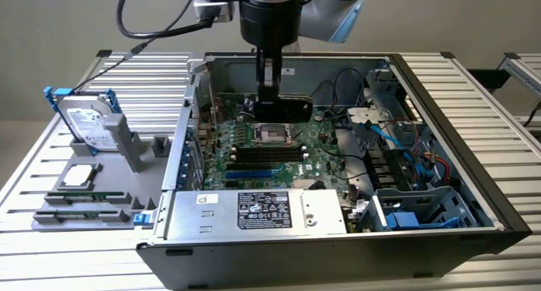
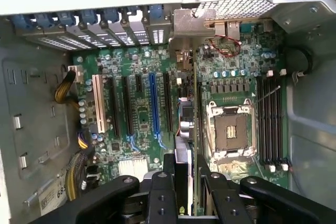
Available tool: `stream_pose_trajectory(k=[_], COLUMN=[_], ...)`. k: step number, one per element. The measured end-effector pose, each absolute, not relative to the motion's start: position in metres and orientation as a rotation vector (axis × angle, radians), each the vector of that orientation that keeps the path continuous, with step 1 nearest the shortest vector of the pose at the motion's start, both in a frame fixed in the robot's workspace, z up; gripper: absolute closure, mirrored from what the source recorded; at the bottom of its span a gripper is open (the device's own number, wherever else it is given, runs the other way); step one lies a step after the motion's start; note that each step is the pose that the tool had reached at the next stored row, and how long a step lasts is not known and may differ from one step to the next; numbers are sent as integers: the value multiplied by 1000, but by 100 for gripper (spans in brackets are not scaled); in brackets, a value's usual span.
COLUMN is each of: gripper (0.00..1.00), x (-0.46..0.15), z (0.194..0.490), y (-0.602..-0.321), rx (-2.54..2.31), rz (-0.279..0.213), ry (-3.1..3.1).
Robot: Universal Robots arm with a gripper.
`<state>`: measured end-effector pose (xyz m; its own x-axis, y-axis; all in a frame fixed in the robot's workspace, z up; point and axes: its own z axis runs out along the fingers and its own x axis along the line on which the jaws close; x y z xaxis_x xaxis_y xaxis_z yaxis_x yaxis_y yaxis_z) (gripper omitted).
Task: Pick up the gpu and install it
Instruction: 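Insert the gpu into the slot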
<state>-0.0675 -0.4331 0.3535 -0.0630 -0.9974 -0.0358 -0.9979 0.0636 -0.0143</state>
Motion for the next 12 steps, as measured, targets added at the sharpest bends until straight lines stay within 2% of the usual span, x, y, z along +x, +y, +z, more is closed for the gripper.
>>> stream_pose_trajectory(k=[12], gripper=[73], x=[-68], z=[345], y=[-433], rx=[-2214], rz=[15], ry=[2185])
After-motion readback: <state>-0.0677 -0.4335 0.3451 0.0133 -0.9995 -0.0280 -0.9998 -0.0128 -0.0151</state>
